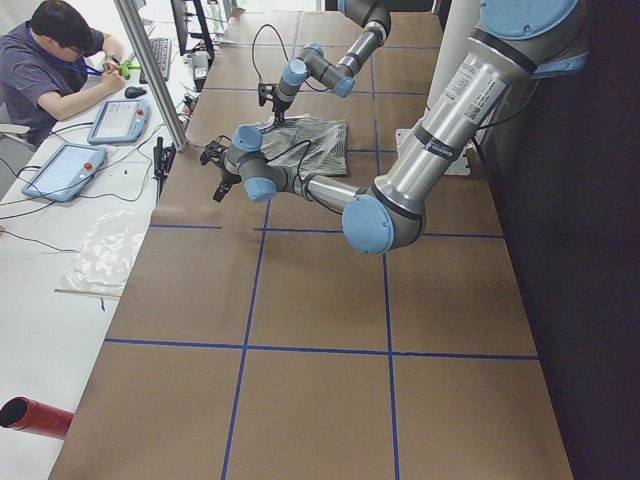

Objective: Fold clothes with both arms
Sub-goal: 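Press and smooth the shirt top with the right gripper, then lift away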

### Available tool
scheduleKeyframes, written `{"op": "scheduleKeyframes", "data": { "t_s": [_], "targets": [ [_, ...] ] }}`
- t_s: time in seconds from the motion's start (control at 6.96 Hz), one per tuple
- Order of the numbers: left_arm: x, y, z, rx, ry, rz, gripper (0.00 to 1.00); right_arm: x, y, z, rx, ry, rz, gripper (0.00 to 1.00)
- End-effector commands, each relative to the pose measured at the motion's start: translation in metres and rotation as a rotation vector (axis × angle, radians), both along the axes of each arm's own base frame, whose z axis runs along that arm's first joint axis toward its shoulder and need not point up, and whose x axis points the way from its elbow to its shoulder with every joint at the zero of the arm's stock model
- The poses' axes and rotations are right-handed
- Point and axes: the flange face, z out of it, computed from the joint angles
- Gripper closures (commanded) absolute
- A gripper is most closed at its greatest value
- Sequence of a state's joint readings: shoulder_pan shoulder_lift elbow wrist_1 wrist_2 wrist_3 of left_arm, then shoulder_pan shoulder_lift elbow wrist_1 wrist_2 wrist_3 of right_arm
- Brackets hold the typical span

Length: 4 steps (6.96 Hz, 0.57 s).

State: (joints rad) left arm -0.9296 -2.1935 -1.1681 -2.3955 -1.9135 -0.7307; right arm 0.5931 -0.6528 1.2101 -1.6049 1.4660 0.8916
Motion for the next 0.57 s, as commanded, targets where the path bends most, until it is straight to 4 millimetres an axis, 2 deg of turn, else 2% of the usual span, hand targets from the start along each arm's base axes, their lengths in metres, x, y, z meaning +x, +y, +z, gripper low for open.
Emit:
{"op": "scheduleKeyframes", "data": {
  "t_s": [0.0, 0.43],
  "targets": [
    [0.0003, 0.0024, -0.0028, -0.004, 0.013, 0.013, 0.00, -0.0105, -0.0037, 0.0160, 0.014, 0.027, -0.040, 0.33],
    [-0.0010, 0.0020, -0.0017, -0.008, 0.013, 0.008, 0.00, -0.0153, -0.0009, 0.0163, 0.024, 0.027, -0.059, 0.33]
  ]
}}
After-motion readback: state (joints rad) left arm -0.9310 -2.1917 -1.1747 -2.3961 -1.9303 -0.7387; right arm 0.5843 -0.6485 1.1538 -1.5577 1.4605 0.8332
